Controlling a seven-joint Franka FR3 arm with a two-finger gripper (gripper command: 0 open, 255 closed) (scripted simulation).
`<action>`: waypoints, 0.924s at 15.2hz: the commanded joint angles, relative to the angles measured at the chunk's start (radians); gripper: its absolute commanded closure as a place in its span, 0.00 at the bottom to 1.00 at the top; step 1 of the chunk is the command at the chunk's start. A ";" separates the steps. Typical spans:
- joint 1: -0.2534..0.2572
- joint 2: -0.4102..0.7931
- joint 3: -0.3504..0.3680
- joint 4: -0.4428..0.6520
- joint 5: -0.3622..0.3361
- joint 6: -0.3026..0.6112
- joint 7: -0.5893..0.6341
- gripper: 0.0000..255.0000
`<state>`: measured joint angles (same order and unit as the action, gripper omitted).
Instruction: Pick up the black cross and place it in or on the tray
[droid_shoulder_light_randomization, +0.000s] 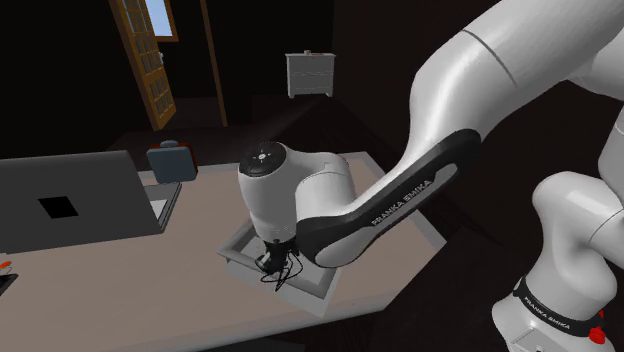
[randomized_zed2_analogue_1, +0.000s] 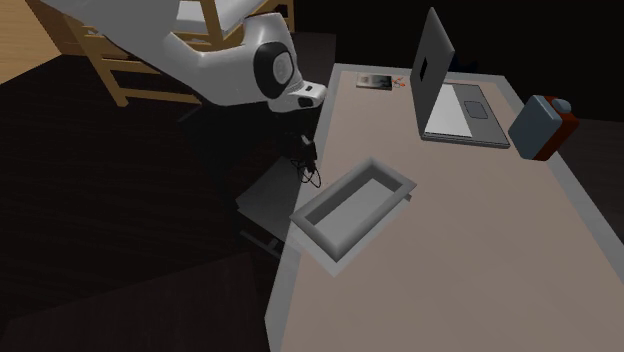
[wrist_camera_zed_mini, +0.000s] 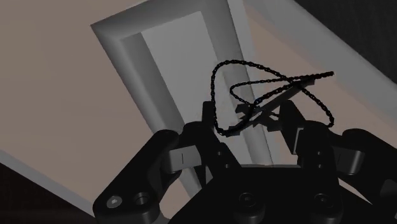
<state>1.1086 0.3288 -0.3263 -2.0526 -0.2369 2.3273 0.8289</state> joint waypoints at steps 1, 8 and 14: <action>-0.032 -0.005 -0.015 0.002 0.002 0.006 -0.049 1.00; -0.154 0.039 -0.050 0.085 0.040 0.005 -0.227 1.00; -0.162 0.093 -0.043 0.072 0.050 0.070 -0.219 1.00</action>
<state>0.9483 0.4134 -0.3701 -1.9805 -0.1888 2.3887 0.6100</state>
